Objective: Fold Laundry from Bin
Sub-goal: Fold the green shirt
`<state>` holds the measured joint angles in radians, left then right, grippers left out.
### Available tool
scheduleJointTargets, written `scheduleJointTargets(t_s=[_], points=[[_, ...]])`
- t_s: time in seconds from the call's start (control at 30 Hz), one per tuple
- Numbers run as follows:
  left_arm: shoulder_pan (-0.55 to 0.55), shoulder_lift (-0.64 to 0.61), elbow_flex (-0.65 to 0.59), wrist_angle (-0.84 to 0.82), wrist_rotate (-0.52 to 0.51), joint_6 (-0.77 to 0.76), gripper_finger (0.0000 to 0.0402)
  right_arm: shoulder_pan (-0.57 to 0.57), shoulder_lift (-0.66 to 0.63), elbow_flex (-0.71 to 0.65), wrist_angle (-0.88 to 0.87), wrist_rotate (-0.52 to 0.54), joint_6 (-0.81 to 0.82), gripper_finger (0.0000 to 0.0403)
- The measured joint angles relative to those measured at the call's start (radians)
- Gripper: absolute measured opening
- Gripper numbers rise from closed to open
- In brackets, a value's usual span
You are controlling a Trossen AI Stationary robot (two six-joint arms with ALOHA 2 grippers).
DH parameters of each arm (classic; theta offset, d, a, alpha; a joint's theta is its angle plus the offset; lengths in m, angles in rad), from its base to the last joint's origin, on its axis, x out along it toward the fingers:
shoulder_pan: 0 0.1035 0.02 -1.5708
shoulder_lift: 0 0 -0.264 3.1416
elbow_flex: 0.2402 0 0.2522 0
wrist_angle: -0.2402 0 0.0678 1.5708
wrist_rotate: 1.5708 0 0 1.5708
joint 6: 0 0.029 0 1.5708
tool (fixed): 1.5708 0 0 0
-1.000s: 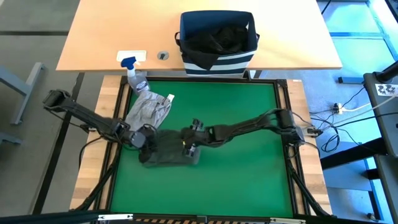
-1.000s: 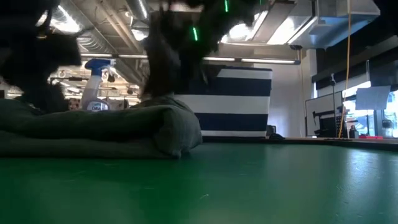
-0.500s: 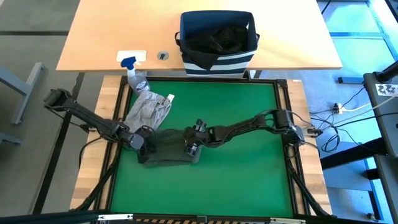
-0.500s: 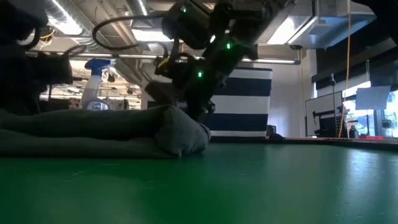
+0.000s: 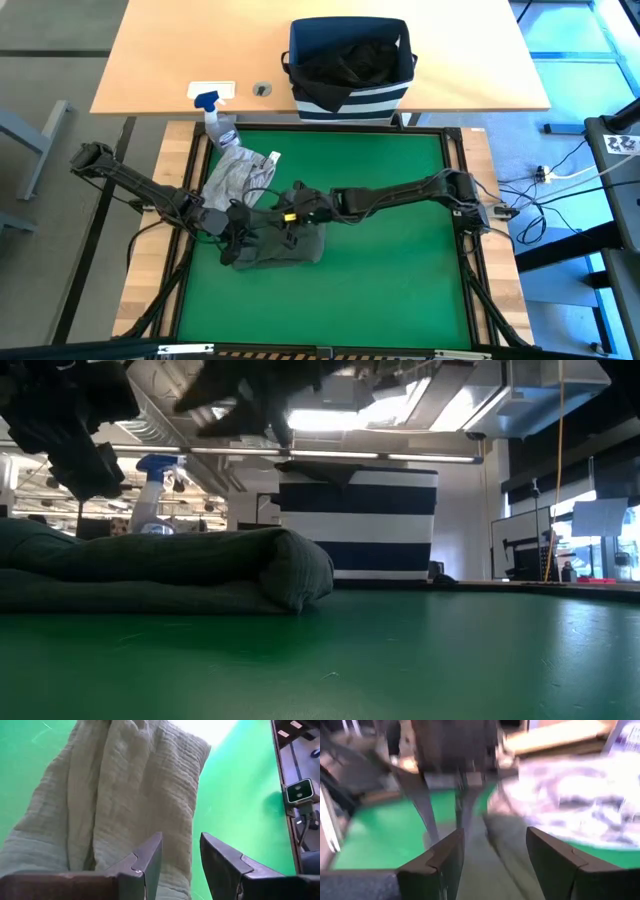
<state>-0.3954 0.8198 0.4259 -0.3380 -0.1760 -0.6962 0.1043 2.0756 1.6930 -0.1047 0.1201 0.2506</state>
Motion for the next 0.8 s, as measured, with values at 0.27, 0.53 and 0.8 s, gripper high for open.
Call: scheduleJointTargets(t_s=[0.27,0.53,0.8], points=[[0.000,-0.001,-0.019,-0.007,-0.074,0.049,0.0128,0.059,0.033,-0.250,0.345,0.002,0.064,0.0213],[-0.001,0.000,-0.133,0.043,-0.046,-0.003,0.0128,0.063,0.036,-0.412,0.523,0.047,0.073,0.0214],[-0.003,-0.001,-0.226,0.042,-0.005,-0.069,0.0128,0.044,0.140,-0.481,0.608,0.125,0.055,0.0214]])
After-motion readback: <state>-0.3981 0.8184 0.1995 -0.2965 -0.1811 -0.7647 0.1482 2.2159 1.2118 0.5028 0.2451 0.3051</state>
